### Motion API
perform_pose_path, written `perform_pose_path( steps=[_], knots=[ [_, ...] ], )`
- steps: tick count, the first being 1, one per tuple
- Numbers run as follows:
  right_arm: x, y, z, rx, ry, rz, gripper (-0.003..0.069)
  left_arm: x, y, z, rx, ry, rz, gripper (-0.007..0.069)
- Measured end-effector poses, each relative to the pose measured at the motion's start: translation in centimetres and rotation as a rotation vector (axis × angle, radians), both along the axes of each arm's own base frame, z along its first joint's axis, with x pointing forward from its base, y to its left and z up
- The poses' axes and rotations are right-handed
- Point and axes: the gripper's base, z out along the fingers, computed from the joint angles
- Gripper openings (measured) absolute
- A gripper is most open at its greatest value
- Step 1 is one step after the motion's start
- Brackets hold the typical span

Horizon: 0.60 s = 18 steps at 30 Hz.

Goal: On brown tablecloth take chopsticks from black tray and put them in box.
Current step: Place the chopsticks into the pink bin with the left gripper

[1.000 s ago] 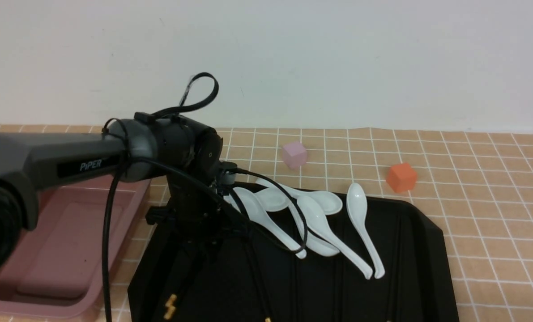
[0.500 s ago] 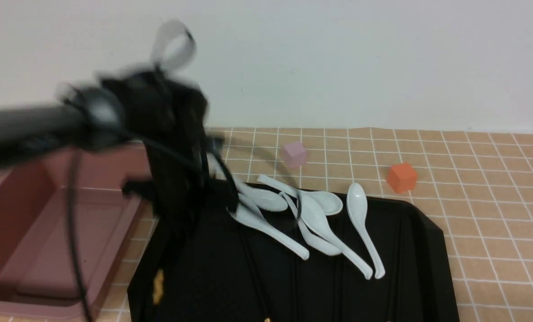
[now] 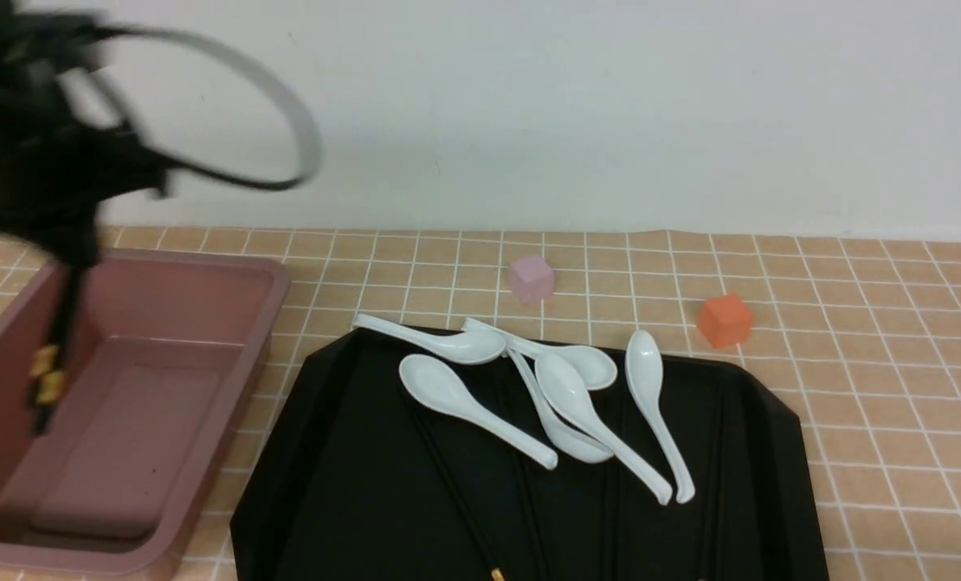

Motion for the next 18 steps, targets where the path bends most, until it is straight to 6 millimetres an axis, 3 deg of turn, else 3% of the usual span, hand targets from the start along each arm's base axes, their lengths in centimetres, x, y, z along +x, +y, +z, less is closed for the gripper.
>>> perform_pose_path(
  steps=[1, 4, 11, 14, 18],
  knots=[
    [0.0, 0.0, 0.0, 0.0, 0.0, 0.0, 0.024, 0.2, 1.5, -1.2, 0.001, -0.01, 0.032, 0.0095],
    [0.0, 0.0, 0.0, 0.0, 0.0, 0.0, 0.024, 0.3, 3.2, -3.4, 0.005, -0.031, 0.05, 0.0095],
    [0.0, 0.0, 0.0, 0.0, 0.0, 0.0, 0.024, 1.0, 3.4, -9.3, 0.018, -0.038, -0.041, 0.0099],
    [0.0, 0.0, 0.0, 0.0, 0.0, 0.0, 0.024, 1.1, 3.4, -10.2, 0.016, -0.02, -0.045, 0.0126],
    [0.0, 0.0, 0.0, 0.0, 0.0, 0.0, 0.024, 1.1, 3.4, -10.7, 0.006, 0.004, -0.024, 0.0245]
  ],
)
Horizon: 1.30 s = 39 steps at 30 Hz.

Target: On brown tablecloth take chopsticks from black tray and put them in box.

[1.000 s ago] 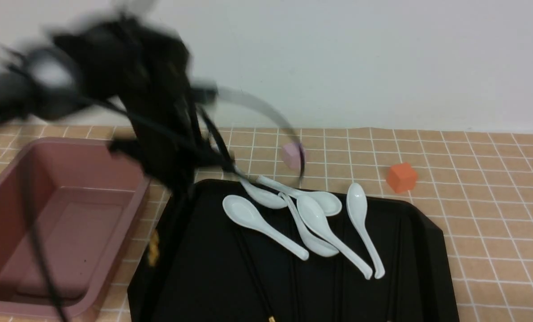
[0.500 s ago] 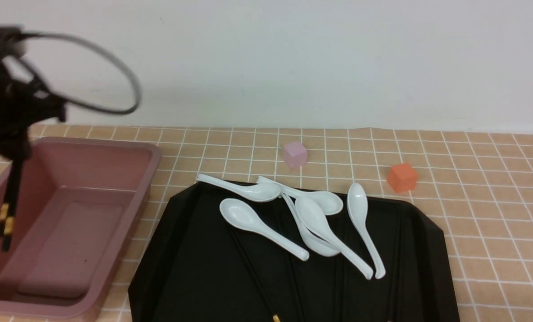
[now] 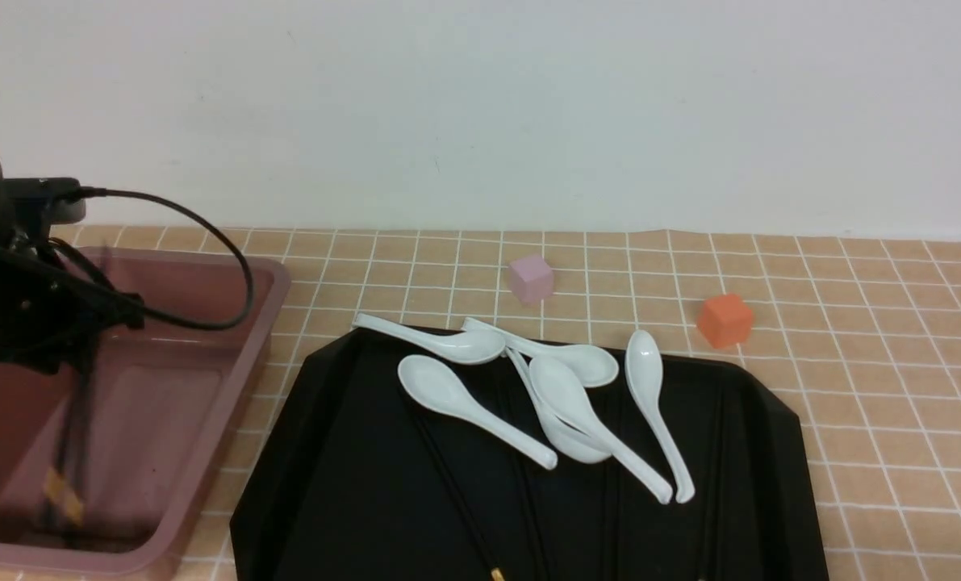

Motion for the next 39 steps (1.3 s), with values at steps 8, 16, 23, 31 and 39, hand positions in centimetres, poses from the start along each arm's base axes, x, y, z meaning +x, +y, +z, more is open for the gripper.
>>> perform_pose_path(
  steps=[8, 16, 23, 31, 39],
  knots=[
    [0.0, 0.0, 0.0, 0.0, 0.0, 0.0, 0.024, -1.3, 0.0, 2.4, -0.024, 0.067, 0.079, 0.0305],
    [0.0, 0.0, 0.0, 0.0, 0.0, 0.0, 0.024, -7.8, -1.1, 9.8, -0.103, -0.023, 0.066, -0.0013],
    [0.0, 0.0, 0.0, 0.0, 0.0, 0.0, 0.024, -17.1, -4.3, 10.5, -0.342, -0.225, -0.08, -0.0013],
    [0.0, 0.0, 0.0, 0.0, 0.0, 0.0, 0.024, -25.5, -6.0, 6.0, -0.477, -0.626, -0.145, -0.0013],
    [0.0, 0.0, 0.0, 0.0, 0.0, 0.0, 0.024, -29.0, -5.6, 3.0, -0.597, -0.952, -0.008, -0.0013]
  ],
)
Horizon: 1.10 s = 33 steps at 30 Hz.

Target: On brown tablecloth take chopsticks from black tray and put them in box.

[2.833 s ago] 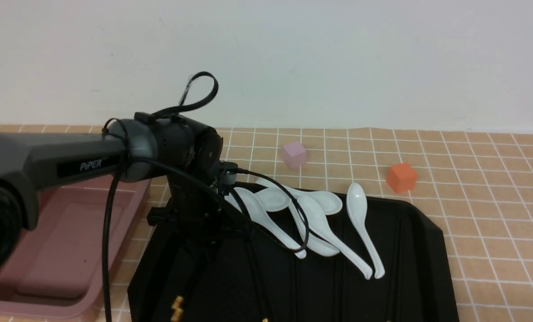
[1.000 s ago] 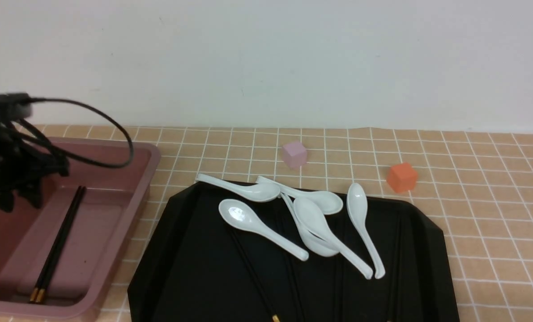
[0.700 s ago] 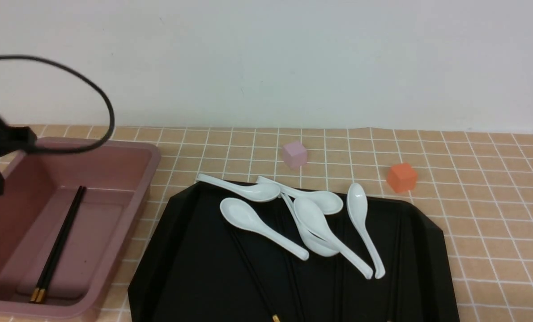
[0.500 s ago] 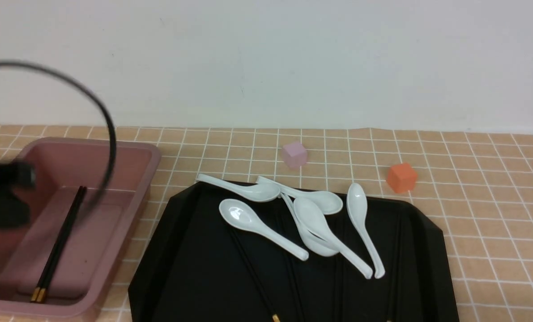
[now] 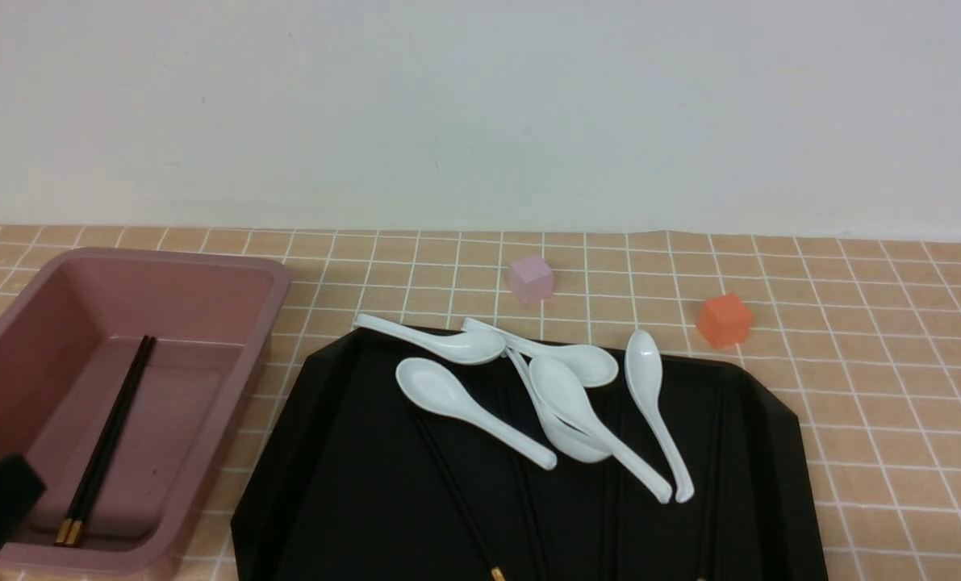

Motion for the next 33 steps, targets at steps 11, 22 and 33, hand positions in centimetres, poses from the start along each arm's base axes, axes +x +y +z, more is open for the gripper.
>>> perform_pose_path(
  steps=[11, 22, 33],
  knots=[
    [0.0, 0.0, 0.0, 0.0, 0.0, 0.0, 0.024, 0.1, 0.9, -2.2, -0.019, -0.039, 0.097, -0.0013],
    [0.0, 0.0, 0.0, 0.0, 0.0, 0.0, 0.024, 0.0, 1.5, -5.5, 0.046, -0.011, 0.161, -0.0013],
    [0.0, 0.0, 0.0, 0.0, 0.0, 0.0, 0.024, -1.5, 1.8, -8.0, 0.349, 0.107, 0.111, -0.0012]
  ],
)
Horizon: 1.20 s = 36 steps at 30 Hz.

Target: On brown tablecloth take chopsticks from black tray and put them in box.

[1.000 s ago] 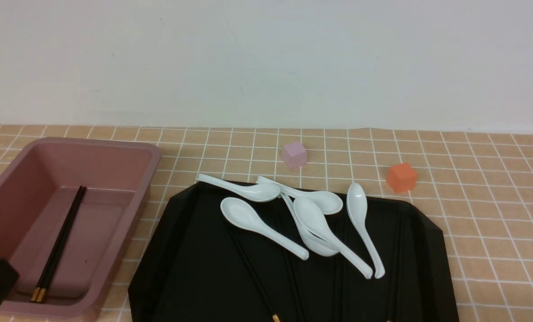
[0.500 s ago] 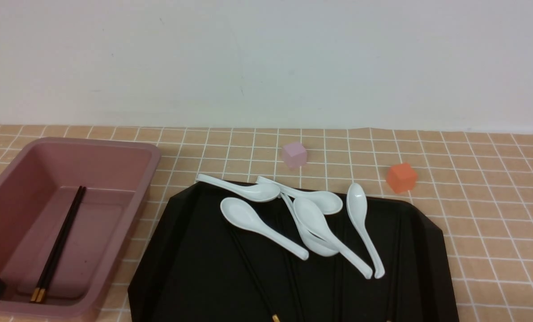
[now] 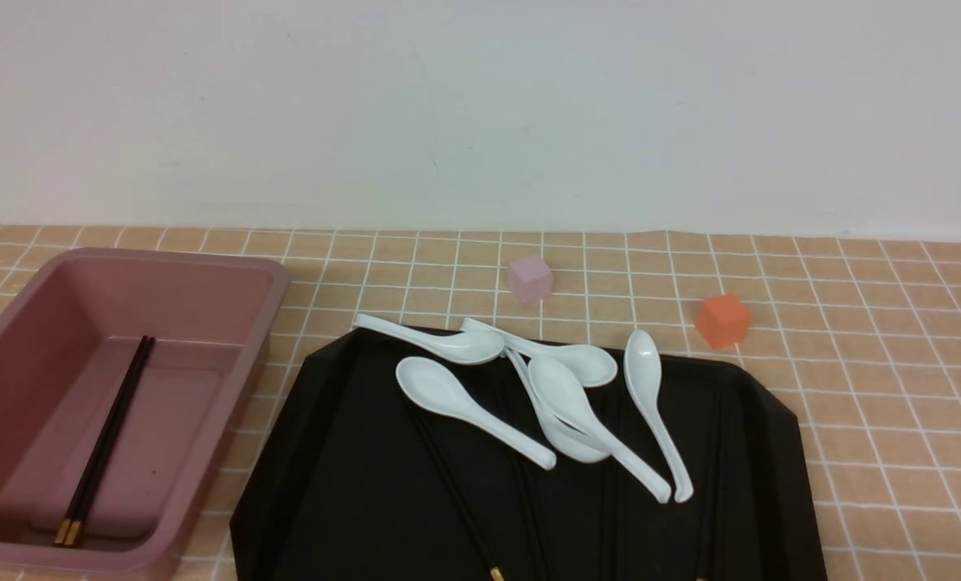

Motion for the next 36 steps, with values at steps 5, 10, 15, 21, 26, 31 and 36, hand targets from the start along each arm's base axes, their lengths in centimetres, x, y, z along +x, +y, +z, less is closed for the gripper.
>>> perform_pose_path(
  steps=[5, 10, 15, 21, 26, 31, 36],
  knots=[
    [0.0, 0.0, 0.0, 0.0, 0.0, 0.0, 0.024, -0.14, 0.11, -1.09, -0.041, 0.045, -0.011, -0.0008],
    [0.0, 0.0, 0.0, 0.0, -0.001, 0.0, 0.024, -0.15, -0.02, -1.15, -0.036, 0.045, -0.042, -0.0003],
    [0.0, 0.0, 0.0, 0.0, -0.001, 0.0, 0.024, -0.15, -0.03, -1.15, -0.035, 0.045, -0.044, 0.0],
    [0.0, 0.0, 0.0, 0.0, -0.001, 0.0, 0.024, -0.15, -0.03, -1.15, -0.035, 0.045, -0.044, 0.0007],
    [0.0, 0.0, 0.0, 0.0, -0.001, 0.0, 0.024, -0.15, -0.03, -1.15, -0.036, 0.045, -0.044, 0.0011],
    [0.0, 0.0, 0.0, 0.0, -0.001, 0.0, 0.024, -0.15, -0.03, -1.15, -0.036, 0.045, -0.044, 0.0011],
    [0.0, 0.0, 0.0, 0.0, -0.001, 0.0, 0.024, -0.15, -0.03, -1.15, -0.036, 0.045, -0.044, 0.0011]
  ],
)
